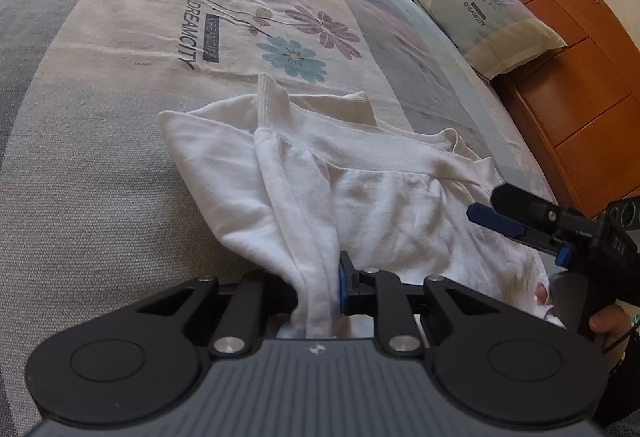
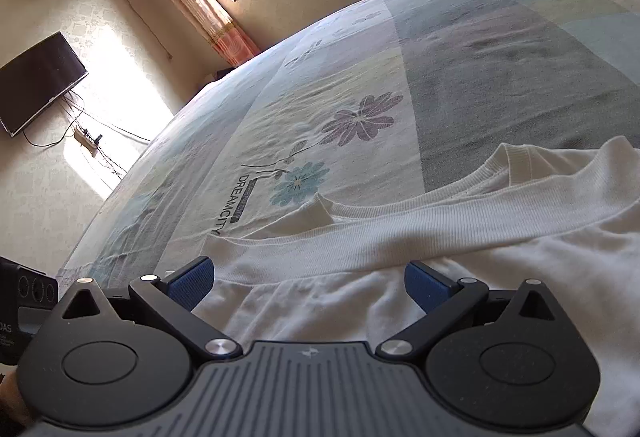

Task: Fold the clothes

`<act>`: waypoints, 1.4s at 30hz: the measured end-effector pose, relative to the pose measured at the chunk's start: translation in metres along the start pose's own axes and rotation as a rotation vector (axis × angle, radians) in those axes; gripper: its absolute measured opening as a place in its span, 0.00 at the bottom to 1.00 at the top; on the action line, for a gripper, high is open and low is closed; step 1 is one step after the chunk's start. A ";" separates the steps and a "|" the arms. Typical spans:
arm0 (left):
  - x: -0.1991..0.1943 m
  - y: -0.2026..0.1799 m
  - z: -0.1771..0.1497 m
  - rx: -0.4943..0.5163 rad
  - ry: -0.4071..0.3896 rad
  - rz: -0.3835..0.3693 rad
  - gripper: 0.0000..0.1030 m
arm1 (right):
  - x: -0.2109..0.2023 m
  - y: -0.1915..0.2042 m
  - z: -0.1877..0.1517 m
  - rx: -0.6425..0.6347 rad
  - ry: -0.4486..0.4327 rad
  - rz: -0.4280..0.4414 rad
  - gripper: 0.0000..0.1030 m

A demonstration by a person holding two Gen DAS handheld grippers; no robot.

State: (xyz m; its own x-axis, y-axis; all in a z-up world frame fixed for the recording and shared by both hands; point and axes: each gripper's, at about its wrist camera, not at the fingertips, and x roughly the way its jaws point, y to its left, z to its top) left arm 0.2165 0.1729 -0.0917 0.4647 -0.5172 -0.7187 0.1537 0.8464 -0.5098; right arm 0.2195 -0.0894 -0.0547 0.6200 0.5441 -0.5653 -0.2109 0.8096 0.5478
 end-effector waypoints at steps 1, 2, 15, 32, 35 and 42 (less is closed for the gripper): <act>0.000 -0.002 0.000 0.004 -0.002 0.008 0.18 | -0.008 0.001 -0.008 0.013 0.018 -0.002 1.00; 0.000 -0.004 -0.001 0.011 -0.003 0.018 0.18 | -0.017 0.002 -0.016 0.025 0.037 -0.004 1.00; 0.006 -0.040 0.000 0.058 0.012 0.143 0.38 | -0.079 0.004 -0.054 -0.017 0.073 0.007 1.00; 0.004 -0.036 0.006 0.018 0.049 0.182 0.16 | -0.127 -0.015 -0.063 0.007 0.012 0.103 1.00; 0.005 -0.049 0.008 0.058 0.067 0.239 0.15 | -0.129 -0.015 -0.063 0.007 0.011 0.108 1.00; -0.012 -0.062 0.016 0.049 0.048 0.163 0.15 | -0.136 -0.013 -0.061 -0.019 -0.006 0.133 1.00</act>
State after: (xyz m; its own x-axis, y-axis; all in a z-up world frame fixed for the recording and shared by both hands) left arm 0.2156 0.1287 -0.0433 0.4451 -0.3768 -0.8124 0.1227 0.9243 -0.3615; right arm 0.0913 -0.1607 -0.0227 0.5901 0.6453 -0.4852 -0.3052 0.7346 0.6059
